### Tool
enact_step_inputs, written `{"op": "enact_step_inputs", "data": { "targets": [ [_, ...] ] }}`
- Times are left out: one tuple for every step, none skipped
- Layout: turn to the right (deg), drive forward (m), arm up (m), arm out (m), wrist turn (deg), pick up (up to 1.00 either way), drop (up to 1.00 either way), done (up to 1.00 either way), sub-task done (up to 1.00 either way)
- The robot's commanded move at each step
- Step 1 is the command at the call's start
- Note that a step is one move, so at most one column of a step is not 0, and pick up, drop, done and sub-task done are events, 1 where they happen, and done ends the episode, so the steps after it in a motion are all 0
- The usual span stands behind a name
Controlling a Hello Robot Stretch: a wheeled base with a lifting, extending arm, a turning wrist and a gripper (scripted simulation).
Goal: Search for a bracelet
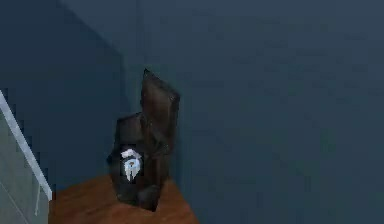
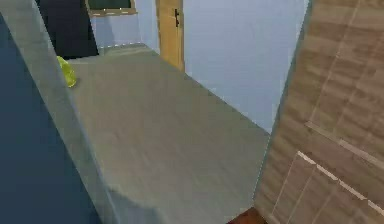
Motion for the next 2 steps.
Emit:
{"op": "enact_step_inputs", "data": {
  "targets": [
    [45.0,0.0,0.0,0.0,0.0,0.0,0.0,0.0,0.0],
    [12.0,0.0,0.0,0.0,0.0,0.0,0.0,0.0,0.0]
  ]
}}
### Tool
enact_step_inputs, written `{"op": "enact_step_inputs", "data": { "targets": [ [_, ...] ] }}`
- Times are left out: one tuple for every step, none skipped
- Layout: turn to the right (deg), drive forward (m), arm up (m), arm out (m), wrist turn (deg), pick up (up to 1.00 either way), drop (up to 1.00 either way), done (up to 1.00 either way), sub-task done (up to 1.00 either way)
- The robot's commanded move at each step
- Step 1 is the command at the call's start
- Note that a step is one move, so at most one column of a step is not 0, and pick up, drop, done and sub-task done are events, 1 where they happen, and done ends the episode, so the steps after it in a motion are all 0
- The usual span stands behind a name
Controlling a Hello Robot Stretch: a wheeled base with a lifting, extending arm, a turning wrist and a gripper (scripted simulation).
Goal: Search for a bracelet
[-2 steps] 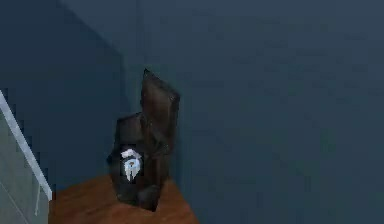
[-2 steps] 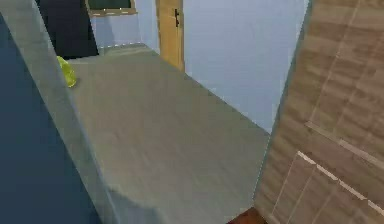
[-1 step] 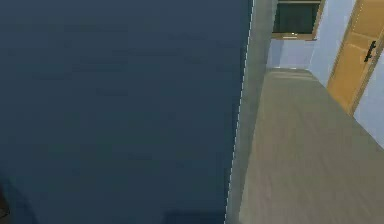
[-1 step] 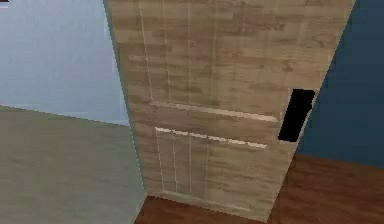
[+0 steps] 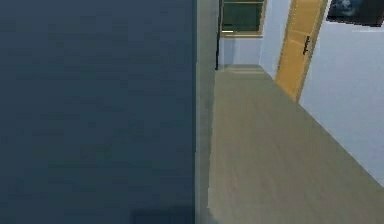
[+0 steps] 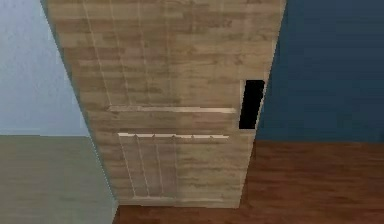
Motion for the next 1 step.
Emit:
{"op": "enact_step_inputs", "data": {
  "targets": [
    [0.0,0.15,0.0,0.0,0.0,0.0,0.0,0.0,0.0]
  ]
}}
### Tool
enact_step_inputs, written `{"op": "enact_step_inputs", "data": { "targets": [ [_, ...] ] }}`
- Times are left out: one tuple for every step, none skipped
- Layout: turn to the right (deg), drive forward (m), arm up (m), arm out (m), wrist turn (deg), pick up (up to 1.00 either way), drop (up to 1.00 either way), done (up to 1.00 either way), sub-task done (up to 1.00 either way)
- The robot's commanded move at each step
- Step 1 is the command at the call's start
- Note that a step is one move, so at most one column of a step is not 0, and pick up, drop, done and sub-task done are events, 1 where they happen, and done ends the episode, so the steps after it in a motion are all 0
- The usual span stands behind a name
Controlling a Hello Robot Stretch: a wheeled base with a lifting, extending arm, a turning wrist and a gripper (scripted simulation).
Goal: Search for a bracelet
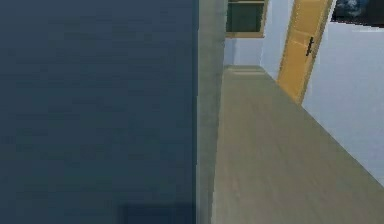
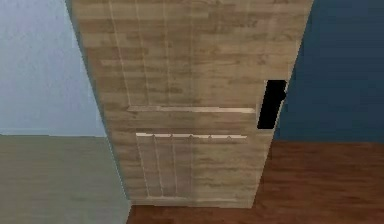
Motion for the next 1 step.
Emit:
{"op": "enact_step_inputs", "data": {
  "targets": [
    [3.0,0.0,0.0,0.0,0.0,0.0,0.0,0.0,0.0]
  ]
}}
